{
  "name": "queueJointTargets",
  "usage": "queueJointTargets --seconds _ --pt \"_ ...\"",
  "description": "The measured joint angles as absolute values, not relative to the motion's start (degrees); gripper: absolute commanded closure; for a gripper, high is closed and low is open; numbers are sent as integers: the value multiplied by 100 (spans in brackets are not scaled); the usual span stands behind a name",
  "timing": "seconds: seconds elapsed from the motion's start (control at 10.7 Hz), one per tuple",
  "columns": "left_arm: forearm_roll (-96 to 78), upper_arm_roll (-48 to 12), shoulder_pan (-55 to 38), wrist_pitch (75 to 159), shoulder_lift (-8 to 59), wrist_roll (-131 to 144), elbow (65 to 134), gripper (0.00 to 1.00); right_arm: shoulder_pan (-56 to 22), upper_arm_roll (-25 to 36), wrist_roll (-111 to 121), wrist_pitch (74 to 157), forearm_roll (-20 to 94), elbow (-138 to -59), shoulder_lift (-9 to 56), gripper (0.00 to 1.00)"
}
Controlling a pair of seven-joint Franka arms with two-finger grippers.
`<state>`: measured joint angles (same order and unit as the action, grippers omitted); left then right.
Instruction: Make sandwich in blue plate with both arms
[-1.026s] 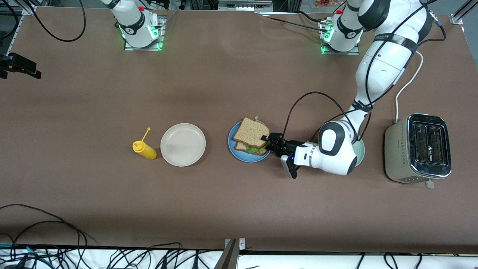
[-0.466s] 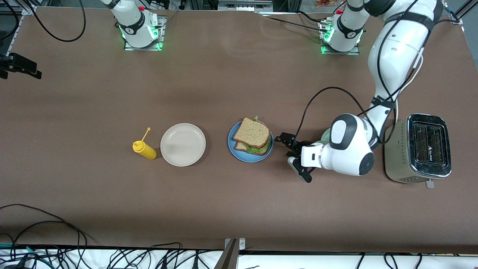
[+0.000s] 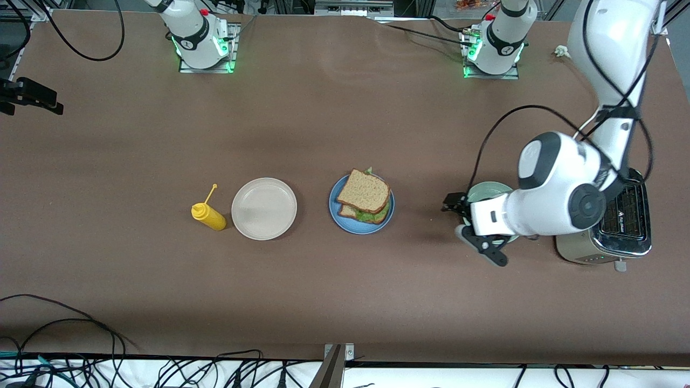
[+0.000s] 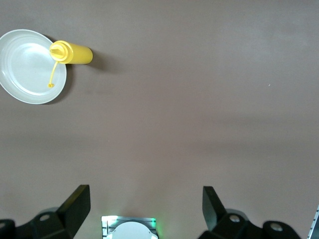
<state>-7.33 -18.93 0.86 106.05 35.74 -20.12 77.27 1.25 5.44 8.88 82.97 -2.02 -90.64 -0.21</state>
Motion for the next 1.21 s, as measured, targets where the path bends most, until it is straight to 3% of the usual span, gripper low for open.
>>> queueJointTargets --seconds 0.28,0.65,0.93,1.21 --pt "-36 -1574 126 10000 2855 -1845 7772 0 113 474 888 8297 -202 -9063 47 0" --pt "153 -632 -100 9672 1271 -1820 8453 0 114 471 888 8308 -202 -9047 47 0" --pt "153 -554 -245 9544 159 -1385 9246 0 119 475 888 8310 -202 -9004 49 0" --pt "153 -519 -390 9289 -266 -1023 9634 0 125 481 888 8310 -202 -9003 50 0"
